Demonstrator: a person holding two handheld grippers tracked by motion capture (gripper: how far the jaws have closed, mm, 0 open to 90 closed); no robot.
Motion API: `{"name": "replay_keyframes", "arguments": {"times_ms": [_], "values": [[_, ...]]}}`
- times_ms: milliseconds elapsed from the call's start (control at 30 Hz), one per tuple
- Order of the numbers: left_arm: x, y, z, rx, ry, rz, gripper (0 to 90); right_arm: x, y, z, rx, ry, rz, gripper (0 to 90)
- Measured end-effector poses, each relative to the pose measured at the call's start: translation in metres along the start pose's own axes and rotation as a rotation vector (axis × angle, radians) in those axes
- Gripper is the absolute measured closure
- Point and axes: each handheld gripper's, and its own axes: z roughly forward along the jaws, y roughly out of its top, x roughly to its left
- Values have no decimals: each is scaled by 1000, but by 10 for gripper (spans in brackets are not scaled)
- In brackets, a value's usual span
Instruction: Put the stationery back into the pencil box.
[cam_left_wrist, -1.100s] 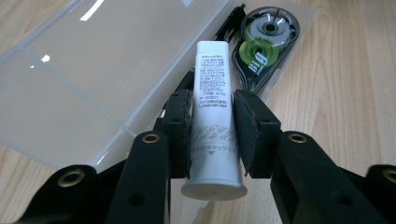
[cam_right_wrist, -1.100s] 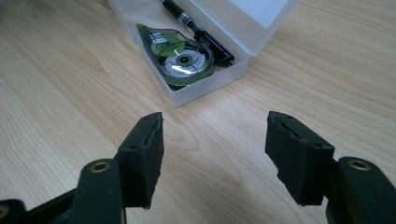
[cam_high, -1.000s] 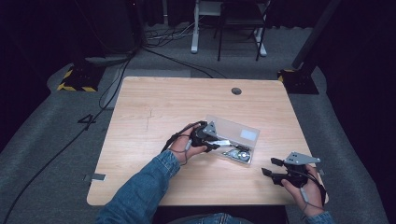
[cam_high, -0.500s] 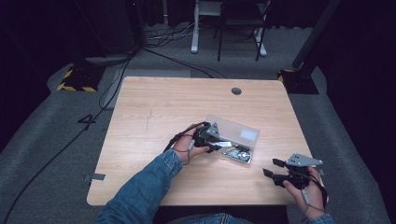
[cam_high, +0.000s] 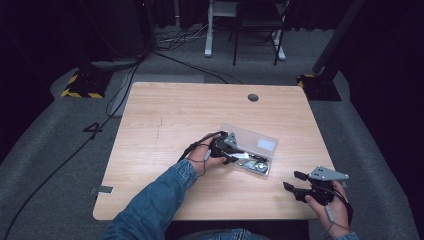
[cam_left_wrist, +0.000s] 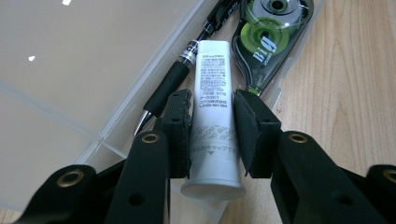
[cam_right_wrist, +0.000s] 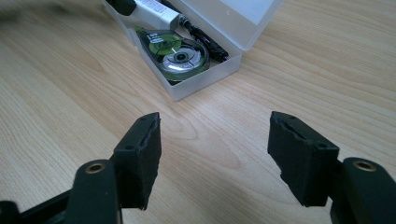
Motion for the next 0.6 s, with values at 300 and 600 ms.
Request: {"name": "replay_keyframes", "arguments": {"times_ms": [300,600], "values": [[3,-1,2,-23,35,-5,592,0,-1,-1,0,2,4,355],[5,-2,-3,-53,86,-44,466,0,0,-1,-1,6,6,353]]}}
